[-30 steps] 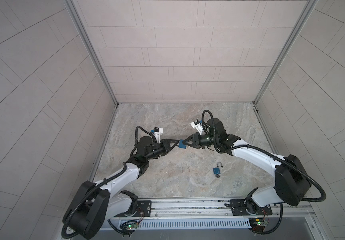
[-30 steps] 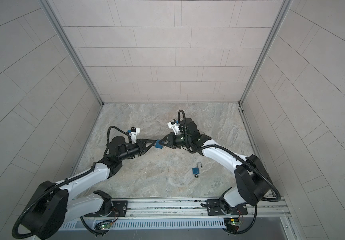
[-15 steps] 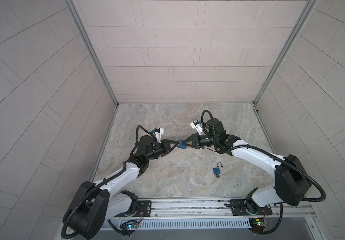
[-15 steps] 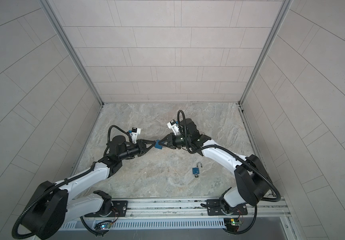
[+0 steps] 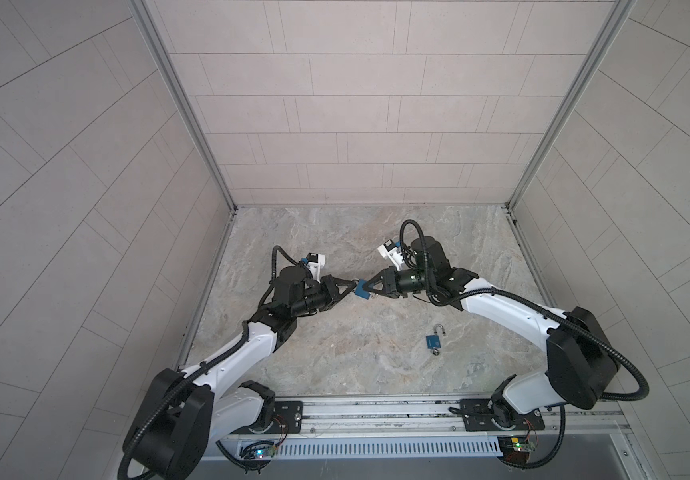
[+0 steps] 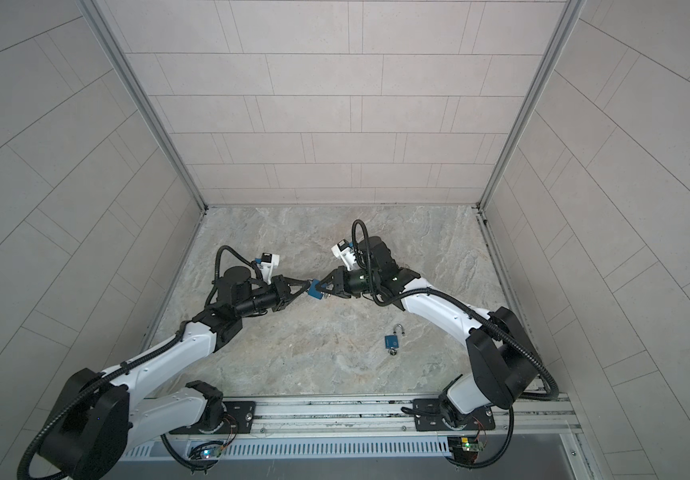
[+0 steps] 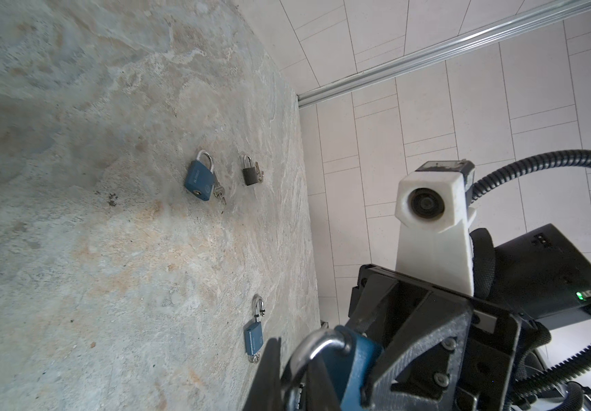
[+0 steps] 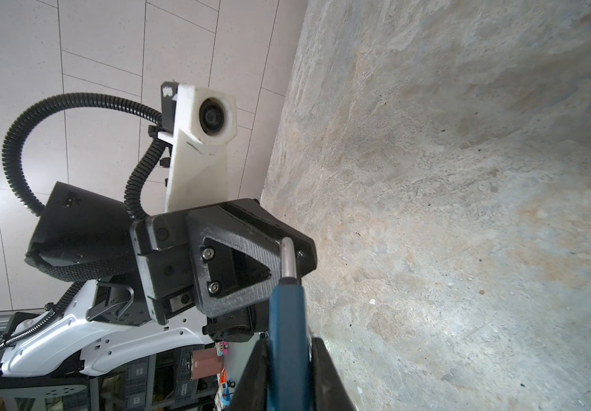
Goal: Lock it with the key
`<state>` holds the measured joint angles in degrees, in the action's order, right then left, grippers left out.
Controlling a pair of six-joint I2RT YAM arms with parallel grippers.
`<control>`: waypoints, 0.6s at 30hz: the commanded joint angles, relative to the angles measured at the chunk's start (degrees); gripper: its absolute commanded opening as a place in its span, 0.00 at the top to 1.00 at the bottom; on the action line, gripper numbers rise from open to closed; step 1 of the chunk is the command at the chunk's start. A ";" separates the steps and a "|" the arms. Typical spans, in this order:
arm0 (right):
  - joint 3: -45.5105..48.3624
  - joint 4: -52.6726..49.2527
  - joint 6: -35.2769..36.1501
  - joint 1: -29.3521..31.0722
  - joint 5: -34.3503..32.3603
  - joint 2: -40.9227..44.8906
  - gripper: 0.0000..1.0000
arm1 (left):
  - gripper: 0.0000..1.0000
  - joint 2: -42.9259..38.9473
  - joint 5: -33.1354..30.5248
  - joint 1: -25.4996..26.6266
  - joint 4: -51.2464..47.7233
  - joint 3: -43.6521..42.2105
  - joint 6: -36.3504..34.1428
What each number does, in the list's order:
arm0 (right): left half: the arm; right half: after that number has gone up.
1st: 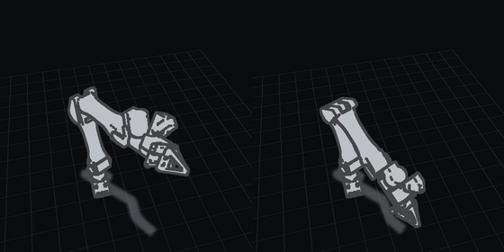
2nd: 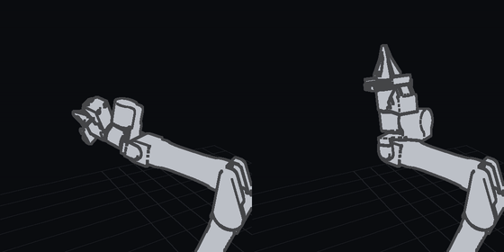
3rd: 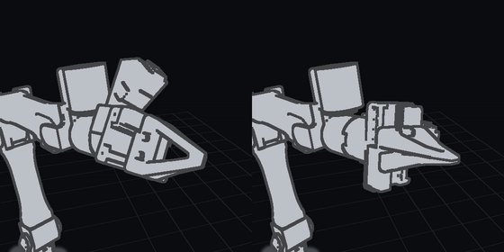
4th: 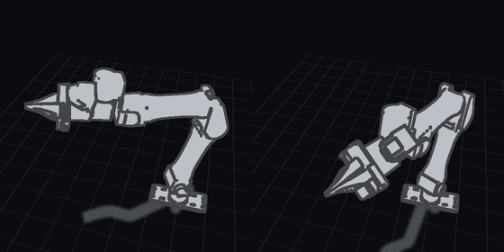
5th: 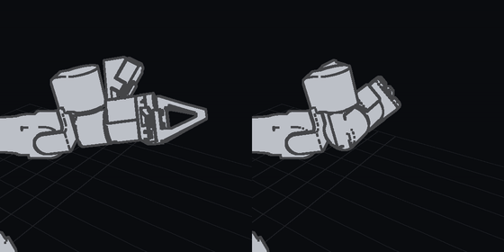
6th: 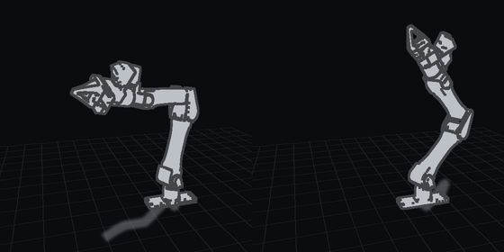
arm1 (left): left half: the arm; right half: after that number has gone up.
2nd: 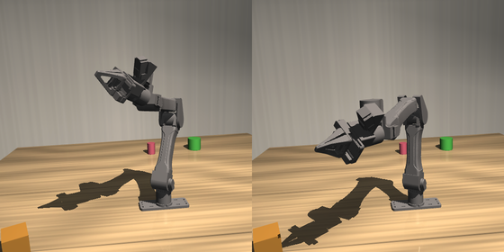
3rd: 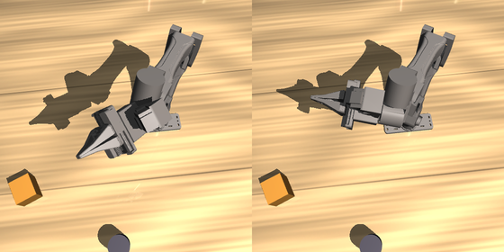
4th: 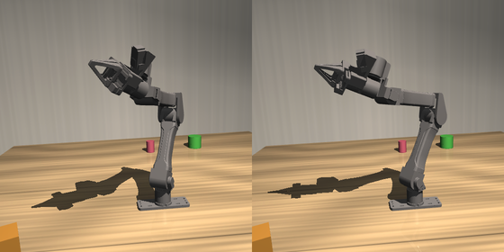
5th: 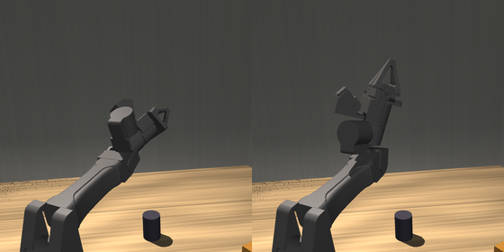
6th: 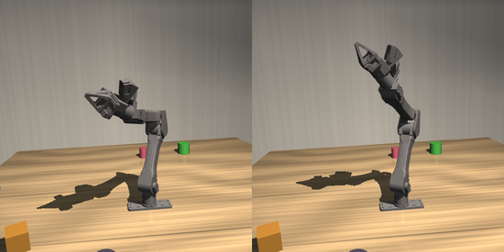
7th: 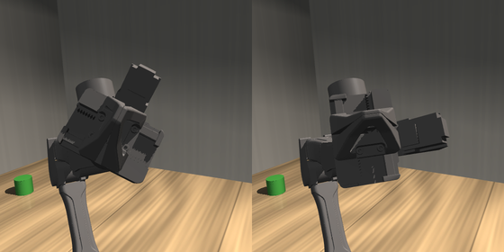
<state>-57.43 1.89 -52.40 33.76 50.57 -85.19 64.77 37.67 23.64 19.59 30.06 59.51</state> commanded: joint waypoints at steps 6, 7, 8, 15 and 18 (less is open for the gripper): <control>-1.56 1.39 0.11 -0.21 -1.47 0.34 0.71 | 1.00 -1.34 -2.05 0.09 -7.17 2.99 -3.37; -1.36 1.36 0.22 -0.29 -1.71 0.50 0.68 | 1.00 -1.40 -1.92 0.05 -6.86 3.05 -3.03; -1.24 1.11 0.34 -0.36 -2.03 0.71 0.65 | 1.00 -1.67 -2.02 0.02 -6.51 3.05 -2.70; 1.40 0.87 1.08 -0.40 -3.38 2.26 0.55 | 1.00 -1.25 -1.07 -0.22 -1.80 2.69 0.81; 2.26 0.00 1.46 -0.88 -4.14 3.53 0.53 | 1.00 -0.70 -1.36 -0.26 -1.08 2.52 1.31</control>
<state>-55.86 0.58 -52.14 33.28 46.87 -85.10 64.05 36.71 23.64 15.73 31.90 59.77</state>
